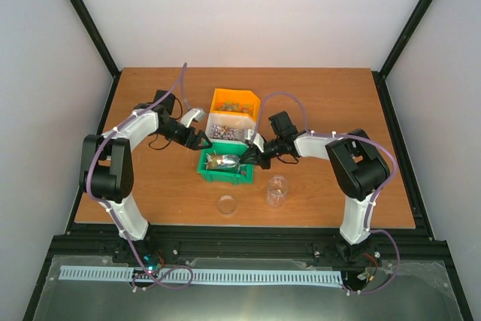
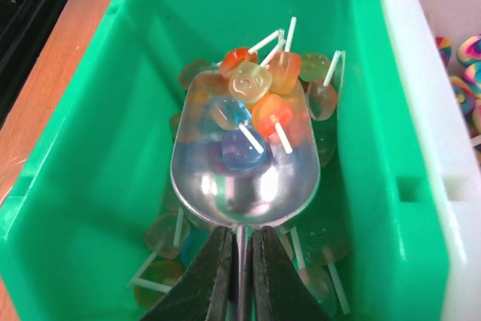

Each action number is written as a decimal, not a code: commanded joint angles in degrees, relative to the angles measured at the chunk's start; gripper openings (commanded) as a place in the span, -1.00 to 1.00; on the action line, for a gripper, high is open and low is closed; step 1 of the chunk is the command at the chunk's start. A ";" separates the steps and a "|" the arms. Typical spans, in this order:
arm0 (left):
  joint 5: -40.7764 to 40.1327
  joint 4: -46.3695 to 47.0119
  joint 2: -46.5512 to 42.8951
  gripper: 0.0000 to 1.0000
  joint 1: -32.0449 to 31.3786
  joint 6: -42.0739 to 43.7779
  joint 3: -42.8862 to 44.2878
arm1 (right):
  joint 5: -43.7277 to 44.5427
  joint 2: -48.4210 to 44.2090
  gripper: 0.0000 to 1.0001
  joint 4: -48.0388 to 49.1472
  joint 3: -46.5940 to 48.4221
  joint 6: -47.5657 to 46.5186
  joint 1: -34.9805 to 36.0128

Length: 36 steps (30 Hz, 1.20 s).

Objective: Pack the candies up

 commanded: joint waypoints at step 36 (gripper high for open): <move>5.11 0.37 -1.81 0.75 2.98 -1.40 1.31 | -8.04 -9.48 -0.95 11.02 -8.91 3.69 -5.36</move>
